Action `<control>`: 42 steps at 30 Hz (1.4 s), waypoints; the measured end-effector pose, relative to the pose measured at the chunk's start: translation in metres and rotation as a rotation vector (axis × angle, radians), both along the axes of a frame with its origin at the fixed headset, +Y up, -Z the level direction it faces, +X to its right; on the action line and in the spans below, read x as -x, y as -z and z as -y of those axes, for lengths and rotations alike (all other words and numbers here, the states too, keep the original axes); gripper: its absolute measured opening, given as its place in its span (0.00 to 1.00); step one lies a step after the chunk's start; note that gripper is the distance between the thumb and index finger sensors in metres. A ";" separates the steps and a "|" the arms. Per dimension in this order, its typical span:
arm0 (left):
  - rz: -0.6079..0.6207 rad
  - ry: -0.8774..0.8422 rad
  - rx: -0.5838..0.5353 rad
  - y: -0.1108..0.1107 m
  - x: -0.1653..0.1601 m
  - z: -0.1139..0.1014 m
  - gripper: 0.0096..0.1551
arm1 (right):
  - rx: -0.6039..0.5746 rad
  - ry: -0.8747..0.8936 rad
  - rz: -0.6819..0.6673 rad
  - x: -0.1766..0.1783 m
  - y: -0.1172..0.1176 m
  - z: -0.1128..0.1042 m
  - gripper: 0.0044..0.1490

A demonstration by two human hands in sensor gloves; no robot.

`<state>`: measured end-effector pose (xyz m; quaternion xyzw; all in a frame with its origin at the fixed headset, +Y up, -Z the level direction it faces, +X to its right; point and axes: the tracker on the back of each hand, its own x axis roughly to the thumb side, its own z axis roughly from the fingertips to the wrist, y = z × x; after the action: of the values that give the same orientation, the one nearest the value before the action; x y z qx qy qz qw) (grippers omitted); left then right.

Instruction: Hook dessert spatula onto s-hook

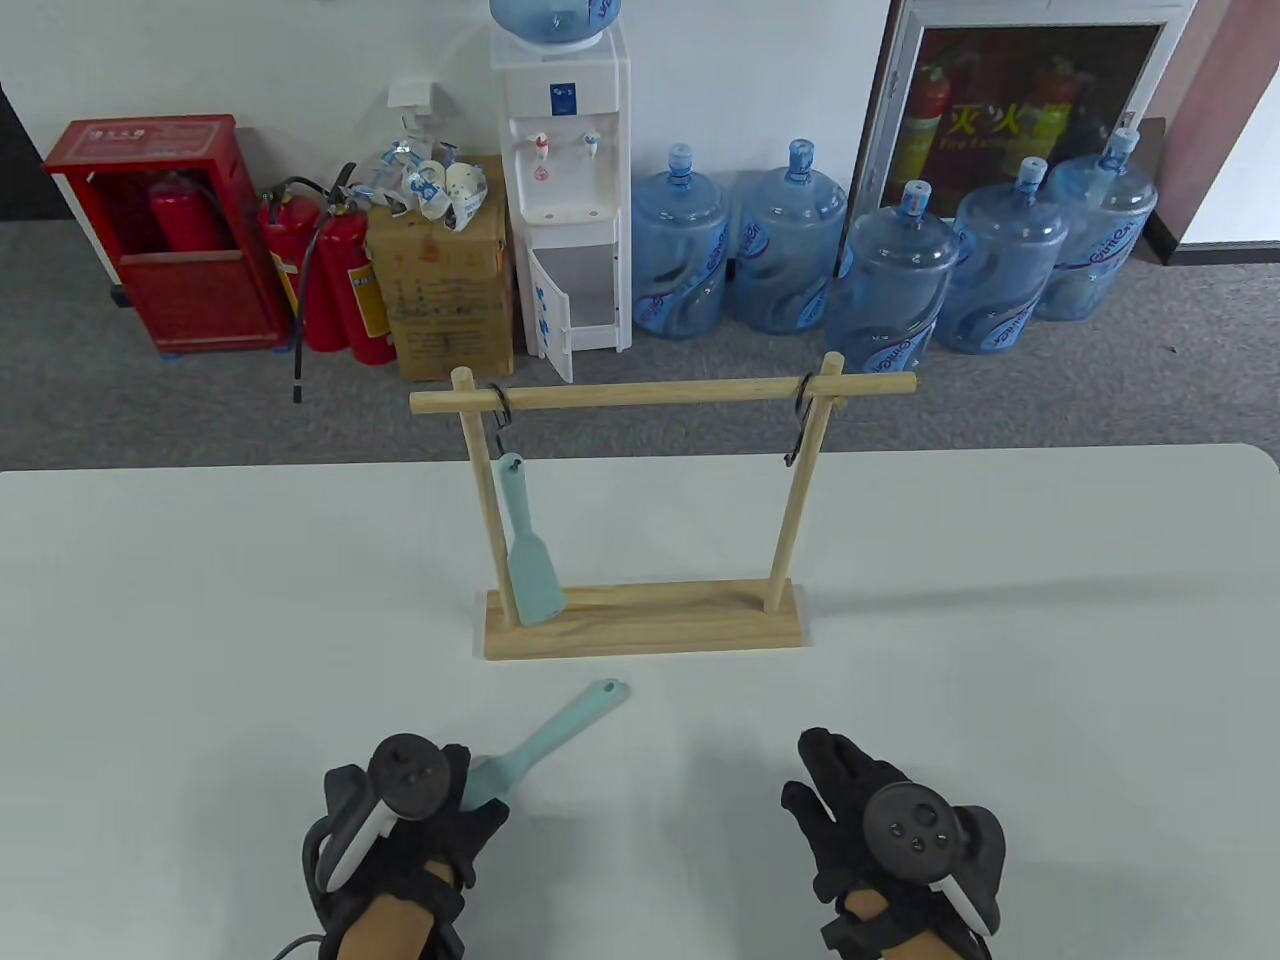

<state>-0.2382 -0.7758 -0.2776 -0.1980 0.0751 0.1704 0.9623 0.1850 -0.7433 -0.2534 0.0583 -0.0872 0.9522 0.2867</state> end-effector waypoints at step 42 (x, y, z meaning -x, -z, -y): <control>-0.224 -0.579 -0.325 -0.011 -0.005 -0.009 0.25 | 0.011 0.018 -0.033 0.028 -0.003 0.004 0.52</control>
<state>-0.2336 -0.7672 -0.2667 -0.0353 0.0929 0.4668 0.8788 0.1575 -0.7476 -0.2508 0.0718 -0.0779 0.9490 0.2970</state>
